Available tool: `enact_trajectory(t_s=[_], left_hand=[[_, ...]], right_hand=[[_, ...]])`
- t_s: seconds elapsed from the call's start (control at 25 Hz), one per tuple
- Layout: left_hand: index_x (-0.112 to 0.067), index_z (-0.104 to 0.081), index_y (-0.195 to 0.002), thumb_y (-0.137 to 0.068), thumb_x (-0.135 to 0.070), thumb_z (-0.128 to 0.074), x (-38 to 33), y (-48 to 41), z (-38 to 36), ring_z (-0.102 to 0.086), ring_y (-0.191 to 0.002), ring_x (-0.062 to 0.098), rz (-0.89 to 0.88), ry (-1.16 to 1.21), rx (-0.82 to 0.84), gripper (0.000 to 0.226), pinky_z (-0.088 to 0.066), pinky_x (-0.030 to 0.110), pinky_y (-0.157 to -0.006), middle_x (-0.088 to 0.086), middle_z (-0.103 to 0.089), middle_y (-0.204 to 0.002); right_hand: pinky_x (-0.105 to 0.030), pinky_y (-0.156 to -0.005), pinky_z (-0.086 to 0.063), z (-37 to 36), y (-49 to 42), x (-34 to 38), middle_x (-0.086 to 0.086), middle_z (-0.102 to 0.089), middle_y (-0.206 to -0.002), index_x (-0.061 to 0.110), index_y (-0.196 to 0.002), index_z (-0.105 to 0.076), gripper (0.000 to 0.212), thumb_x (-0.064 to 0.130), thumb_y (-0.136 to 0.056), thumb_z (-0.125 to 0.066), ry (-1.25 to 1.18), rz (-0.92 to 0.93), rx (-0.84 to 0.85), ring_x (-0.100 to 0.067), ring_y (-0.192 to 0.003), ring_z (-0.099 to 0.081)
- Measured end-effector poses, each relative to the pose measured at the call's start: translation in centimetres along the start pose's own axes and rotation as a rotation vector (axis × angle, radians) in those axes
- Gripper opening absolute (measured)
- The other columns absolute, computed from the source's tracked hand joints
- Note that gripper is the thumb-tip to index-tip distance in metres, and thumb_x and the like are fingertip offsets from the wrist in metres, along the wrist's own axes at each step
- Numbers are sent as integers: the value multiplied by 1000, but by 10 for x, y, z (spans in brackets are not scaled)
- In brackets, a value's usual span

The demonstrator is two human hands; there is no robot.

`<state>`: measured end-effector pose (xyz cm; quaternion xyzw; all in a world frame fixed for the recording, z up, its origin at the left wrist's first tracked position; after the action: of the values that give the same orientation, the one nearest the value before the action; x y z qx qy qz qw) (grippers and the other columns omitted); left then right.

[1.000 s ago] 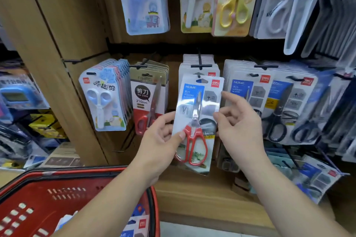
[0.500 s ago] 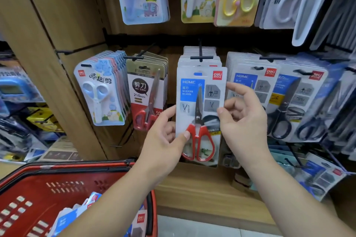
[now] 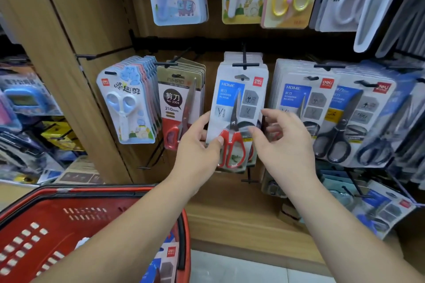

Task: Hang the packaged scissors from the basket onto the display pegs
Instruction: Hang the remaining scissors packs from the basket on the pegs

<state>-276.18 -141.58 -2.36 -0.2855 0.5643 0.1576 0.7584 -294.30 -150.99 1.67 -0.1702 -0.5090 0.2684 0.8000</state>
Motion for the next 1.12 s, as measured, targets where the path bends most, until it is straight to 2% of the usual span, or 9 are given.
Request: enact_trajectory(t_s=[0.12, 0.2, 0.36, 0.56, 0.6, 0.68, 0.84, 1.0, 1.12], left_hand=[[-39, -64, -138, -102, -27, -67, 14, -10, 4, -70, -71, 0, -30, -216, -25, 38, -58, 29, -67, -10, -75, -80], [-26, -71, -131, -95, -33, -71, 22, -6, 19, -66, -67, 3, 1, -290, -72, 37, -59, 33, -72, -9, -75, -80], [-21, -69, -122, -96, -15, -74, 46, 51, 74, -57, -61, 0, 86, -356, -24, 28, -53, 18, -71, -6, -71, -88], [-17, -72, -106, -96, -5, -72, 156, 161, 166, -61, -60, -13, 404, -505, 12, 16, -48, 21, -69, -5, -70, -81], [-18, -73, -105, -96, -8, -71, 182, 179, 174, -66, -69, -9, 477, -512, 20, 13, -51, 22, -71, -3, -71, -82], [-22, -69, -98, -94, -21, -72, 225, 200, 174, -74, -87, 22, 572, -529, 89, 6, -55, 30, -77, 0, -70, -81], [-21, -62, -105, -98, -27, -68, 273, 199, 150, -67, -92, 20, 613, -619, 306, 10, -41, 27, -73, -7, -66, -91], [-21, -60, -139, -107, -22, -56, 307, 201, 136, -63, -121, 22, 680, -503, 341, 32, -48, 29, -97, 0, -70, -130], [-24, -67, -125, -108, -18, -56, 316, 207, 133, -66, -108, 18, 731, -409, 317, 21, -48, 27, -92, -4, -71, -118]], right_hand=[[-41, -78, -60, -10, 2, 3, 17, -69, -89, 29, -101, -76, 12, 35, -90, -77, 12, 53, 48, -7, -83, -67], [-41, -77, -61, -27, 9, 5, 15, -73, -79, 27, -89, -78, 11, 38, -88, -76, -24, 30, 157, -9, -77, -70], [-29, -75, -57, -87, 49, 34, 8, -75, -77, 20, -88, -79, 5, 25, -89, -81, -130, 59, 532, -3, -70, -67], [-30, -77, -56, -182, 164, 65, 6, -76, -82, 18, -91, -82, 4, 22, -90, -80, -45, 234, 998, -7, -76, -69], [-31, -80, -56, -201, 186, 62, 6, -77, -86, 19, -94, -81, 7, 24, -91, -78, 15, 272, 1090, -8, -80, -69], [-36, -87, -57, -228, 214, 50, 7, -77, -98, 24, -101, -79, 15, 34, -93, -73, 156, 356, 1206, -11, -93, -69], [-44, -88, -57, -251, 214, 36, 11, -71, -103, 30, -103, -76, 16, 40, -96, -67, 284, 406, 1192, -15, -103, -66], [-40, -88, -58, -253, 209, 34, 18, -72, -101, 31, -100, -78, 11, 35, -98, -69, 244, 394, 1208, -5, -98, -66], [-35, -89, -59, -252, 207, 30, 20, -73, -100, 31, -100, -78, 9, 33, -99, -69, 218, 340, 1239, -1, -97, -66]])
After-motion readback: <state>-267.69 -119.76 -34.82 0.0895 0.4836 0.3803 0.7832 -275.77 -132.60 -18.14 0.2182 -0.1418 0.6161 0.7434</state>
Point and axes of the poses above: each hand's wrist, its own y-axis away from the middle knuckle, its own z-axis out of the back of the hand, x = y × z, the point moved 10 cm from there along -y, towards the middle knuckle
